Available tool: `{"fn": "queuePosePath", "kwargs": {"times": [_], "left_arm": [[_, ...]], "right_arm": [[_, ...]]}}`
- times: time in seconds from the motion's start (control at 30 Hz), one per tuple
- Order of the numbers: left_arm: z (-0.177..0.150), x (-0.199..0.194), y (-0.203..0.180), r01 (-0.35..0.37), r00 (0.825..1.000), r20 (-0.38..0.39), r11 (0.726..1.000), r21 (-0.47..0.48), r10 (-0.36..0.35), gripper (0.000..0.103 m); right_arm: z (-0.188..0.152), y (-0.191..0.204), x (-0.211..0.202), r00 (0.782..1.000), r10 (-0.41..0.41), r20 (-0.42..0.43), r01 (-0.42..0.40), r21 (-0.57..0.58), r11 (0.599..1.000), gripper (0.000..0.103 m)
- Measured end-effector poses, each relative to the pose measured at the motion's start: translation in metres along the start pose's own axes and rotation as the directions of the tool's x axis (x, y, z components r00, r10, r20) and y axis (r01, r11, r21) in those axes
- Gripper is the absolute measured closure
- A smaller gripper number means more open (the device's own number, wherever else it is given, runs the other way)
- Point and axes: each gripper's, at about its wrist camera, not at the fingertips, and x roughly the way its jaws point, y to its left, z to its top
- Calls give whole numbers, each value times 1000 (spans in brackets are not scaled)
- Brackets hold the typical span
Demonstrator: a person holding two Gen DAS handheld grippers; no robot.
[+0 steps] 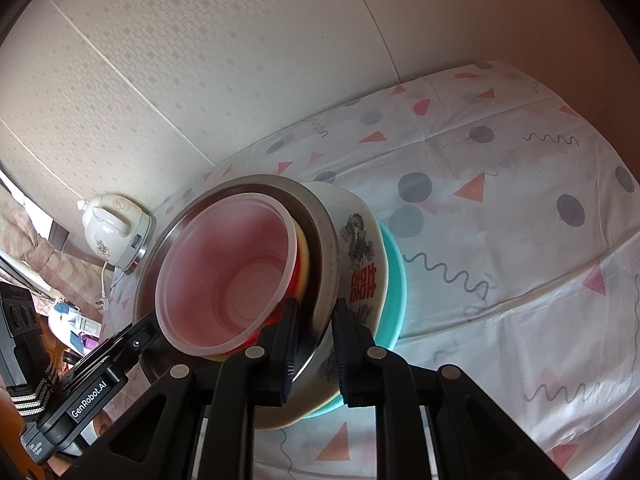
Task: Organize plates and bowls
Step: 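Carry the steel bowl with both grippers over the white and teal plate stack, then lower the steel bowl onto the plate stack and open both grippers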
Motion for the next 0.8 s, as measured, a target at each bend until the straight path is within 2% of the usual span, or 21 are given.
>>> {"fn": "queuePosePath", "kwargs": {"times": [0.1,0.23,0.6,0.8], "left_arm": [[1,-1,3,6,1000,-2,1000,-17,-6,81],[2,-8,9,46,999,6,997,-61,-46,76],[-6,-39,39,65,996,69,991,-118,-57,76],[-18,-35,55,53,998,34,989,-139,-49,79]], "right_arm": [[0,-1,0,1000,9,-9,-9,8,1000,87],[2,-5,-4,998,53,-14,-53,37,998,78],[1,-20,-34,996,72,54,-75,56,996,77],[-6,-35,-34,997,64,36,-67,80,995,77]]}}
